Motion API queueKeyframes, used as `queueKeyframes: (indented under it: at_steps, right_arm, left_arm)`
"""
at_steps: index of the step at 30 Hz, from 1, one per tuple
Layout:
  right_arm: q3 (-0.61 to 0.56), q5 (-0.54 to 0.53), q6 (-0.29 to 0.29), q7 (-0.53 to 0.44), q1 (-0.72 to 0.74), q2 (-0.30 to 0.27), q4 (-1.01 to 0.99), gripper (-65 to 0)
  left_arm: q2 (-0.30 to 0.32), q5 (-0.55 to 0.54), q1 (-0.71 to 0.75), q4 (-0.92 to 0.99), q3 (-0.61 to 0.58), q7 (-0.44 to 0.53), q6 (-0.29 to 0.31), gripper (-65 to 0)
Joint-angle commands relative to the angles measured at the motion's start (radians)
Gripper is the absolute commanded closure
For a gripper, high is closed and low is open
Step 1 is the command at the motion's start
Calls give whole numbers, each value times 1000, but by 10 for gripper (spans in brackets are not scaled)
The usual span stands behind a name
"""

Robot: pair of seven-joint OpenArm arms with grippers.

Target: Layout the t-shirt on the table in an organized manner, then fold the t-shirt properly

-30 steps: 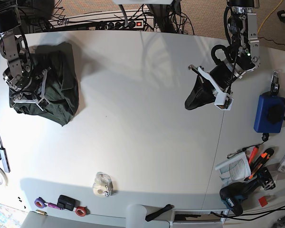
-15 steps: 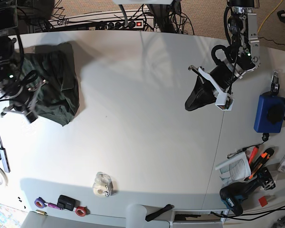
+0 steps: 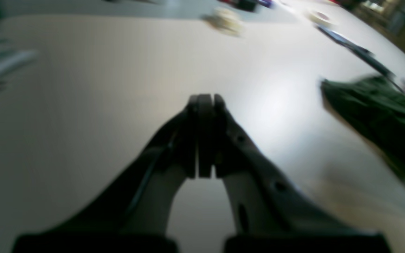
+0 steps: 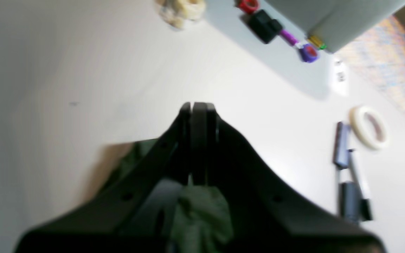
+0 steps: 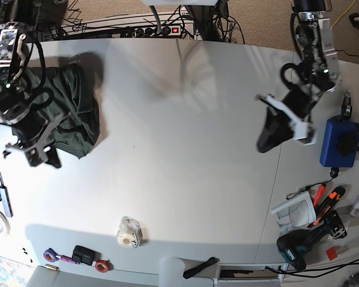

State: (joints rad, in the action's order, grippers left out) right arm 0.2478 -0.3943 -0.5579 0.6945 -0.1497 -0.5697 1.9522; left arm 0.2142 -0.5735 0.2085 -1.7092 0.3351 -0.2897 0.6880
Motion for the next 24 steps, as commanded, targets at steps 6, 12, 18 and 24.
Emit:
queueKeyframes:
  at_steps: [6,12,18,24]
  right_arm:
    - [11,-21,-30,-18,-111,36,32,0]
    - [11,-124,-30,57,-270,35,32,0]
    - [11,-179,-62,109,-420,35,33,0]
    - [11,-200,-79,153,-603,35,148,0]
  left_arm:
    - [64,-121,152,-56,159,25,10,0]
    - [156,-281,437,-127,269,-59,10,0]
    - [256,-476,678,-152,343,-157,10,0]
    - [335,-631,847,-163,343,-309,10,0]
